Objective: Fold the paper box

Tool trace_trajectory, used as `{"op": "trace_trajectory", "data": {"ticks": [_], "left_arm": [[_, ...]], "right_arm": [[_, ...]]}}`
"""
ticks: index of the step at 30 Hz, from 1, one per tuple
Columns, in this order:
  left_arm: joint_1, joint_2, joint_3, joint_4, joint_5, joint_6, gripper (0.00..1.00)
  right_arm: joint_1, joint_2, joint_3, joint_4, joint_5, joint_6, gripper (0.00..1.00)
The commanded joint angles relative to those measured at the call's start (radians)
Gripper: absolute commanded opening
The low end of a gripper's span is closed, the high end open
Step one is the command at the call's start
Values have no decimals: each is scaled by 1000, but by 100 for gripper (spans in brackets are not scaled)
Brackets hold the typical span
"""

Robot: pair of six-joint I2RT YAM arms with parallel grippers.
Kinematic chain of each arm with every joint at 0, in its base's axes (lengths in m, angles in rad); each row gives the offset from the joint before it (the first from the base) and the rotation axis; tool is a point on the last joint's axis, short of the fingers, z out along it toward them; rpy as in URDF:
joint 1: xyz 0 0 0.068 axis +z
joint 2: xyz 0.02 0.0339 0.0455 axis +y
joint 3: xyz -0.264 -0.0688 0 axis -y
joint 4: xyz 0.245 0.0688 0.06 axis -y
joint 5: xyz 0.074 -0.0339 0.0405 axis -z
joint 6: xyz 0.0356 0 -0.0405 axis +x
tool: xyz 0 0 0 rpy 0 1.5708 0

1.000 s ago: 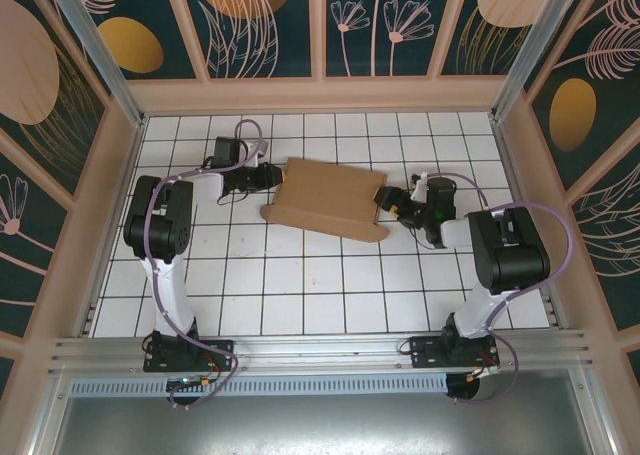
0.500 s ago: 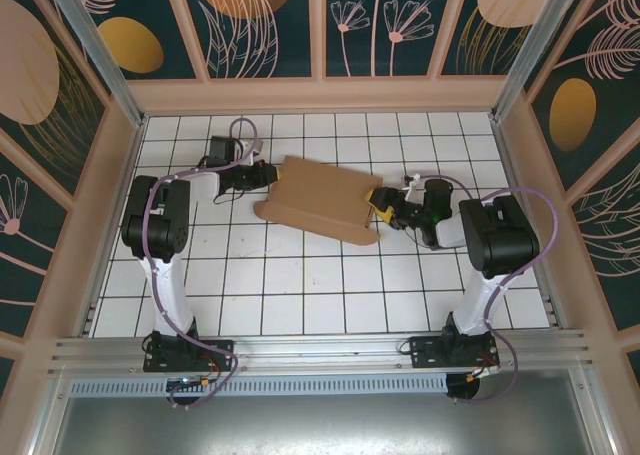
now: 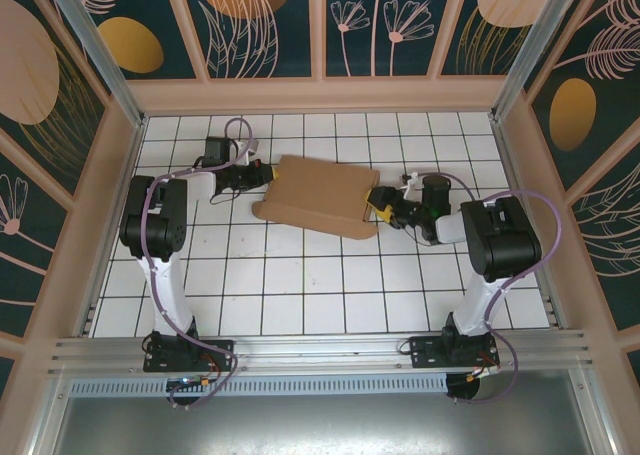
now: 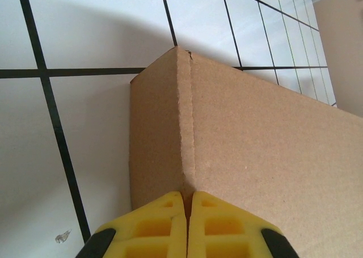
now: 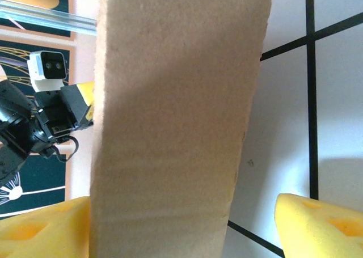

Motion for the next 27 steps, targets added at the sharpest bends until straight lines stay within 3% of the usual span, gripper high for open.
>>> {"op": "trace_trajectory", "data": {"ticks": [1,4,7,10,13,16,21,24,27], "left_arm": [[16,82,-54,-148,-106,10,5],[16,71,-60,-134,-95,-2,5],[16,44,-74,-122,-74,-21,6],[16,-23,-105,-78,-66,-63,15],[17,-116,-121,-80,-127,-72,30],[9,-255,-149,-109,-289,-48,38],[-148,-481,-232,-99,-561,159,49],[-275,-545,-319,-30,-646,305,48],[-346,-579,-373,32,-655,427,46]], "right_arm": [[40,47,59,-71,-12,-43,82],[76,79,102,-35,-49,-7,79],[82,61,106,-21,-34,38,68],[64,-3,71,-11,-7,71,58],[31,-31,68,-38,-12,100,51],[-1,-41,64,-37,-34,148,44],[-8,-66,68,-95,-53,151,42],[-9,-72,65,-115,-63,142,42],[-11,-65,58,-111,-71,141,42]]}}
